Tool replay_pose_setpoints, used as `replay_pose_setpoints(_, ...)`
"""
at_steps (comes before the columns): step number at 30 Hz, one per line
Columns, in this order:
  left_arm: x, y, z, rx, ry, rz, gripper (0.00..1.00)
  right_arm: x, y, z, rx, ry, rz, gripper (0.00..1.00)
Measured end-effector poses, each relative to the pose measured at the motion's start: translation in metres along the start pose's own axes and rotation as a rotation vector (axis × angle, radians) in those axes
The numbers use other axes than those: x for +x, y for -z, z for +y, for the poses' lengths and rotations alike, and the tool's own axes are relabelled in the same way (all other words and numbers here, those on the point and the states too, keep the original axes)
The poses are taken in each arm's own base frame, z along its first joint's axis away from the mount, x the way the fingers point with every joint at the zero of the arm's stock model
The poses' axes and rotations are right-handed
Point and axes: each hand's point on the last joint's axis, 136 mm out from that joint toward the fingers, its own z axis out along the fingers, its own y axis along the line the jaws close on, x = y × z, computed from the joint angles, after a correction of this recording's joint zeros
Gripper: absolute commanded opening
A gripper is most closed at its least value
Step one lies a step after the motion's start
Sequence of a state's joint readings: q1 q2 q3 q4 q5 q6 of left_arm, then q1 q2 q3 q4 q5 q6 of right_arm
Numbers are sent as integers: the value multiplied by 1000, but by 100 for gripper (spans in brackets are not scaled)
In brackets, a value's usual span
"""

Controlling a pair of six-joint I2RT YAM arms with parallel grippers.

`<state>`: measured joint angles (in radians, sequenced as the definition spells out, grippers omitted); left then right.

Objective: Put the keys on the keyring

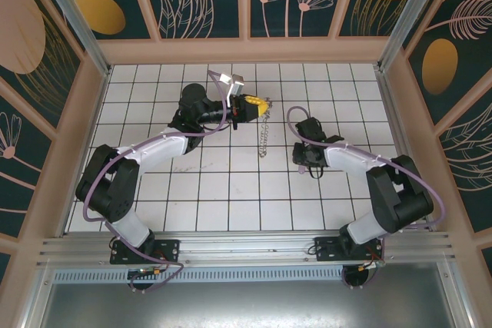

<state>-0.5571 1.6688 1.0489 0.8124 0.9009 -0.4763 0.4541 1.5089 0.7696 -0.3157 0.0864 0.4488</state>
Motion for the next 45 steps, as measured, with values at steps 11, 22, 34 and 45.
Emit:
replay_pose_setpoints(11, -3, 0, -2, 6, 0, -11, 0, 4, -11, 0, 29, 66, 32, 21)
replay_pose_setpoints(22, -5, -1, -2, 15, 5, -21, 0, 2, -11, -5, 58, 70, 20, 17)
replay_pose_setpoints(34, -5, -1, -2, 22, 14, -25, 0, 4, -11, -7, 66, 71, 28, 11)
replay_pose_setpoints(45, -7, -1, -3, 26, 21, -32, 0, 2, -5, -6, 60, 66, 18, 9)
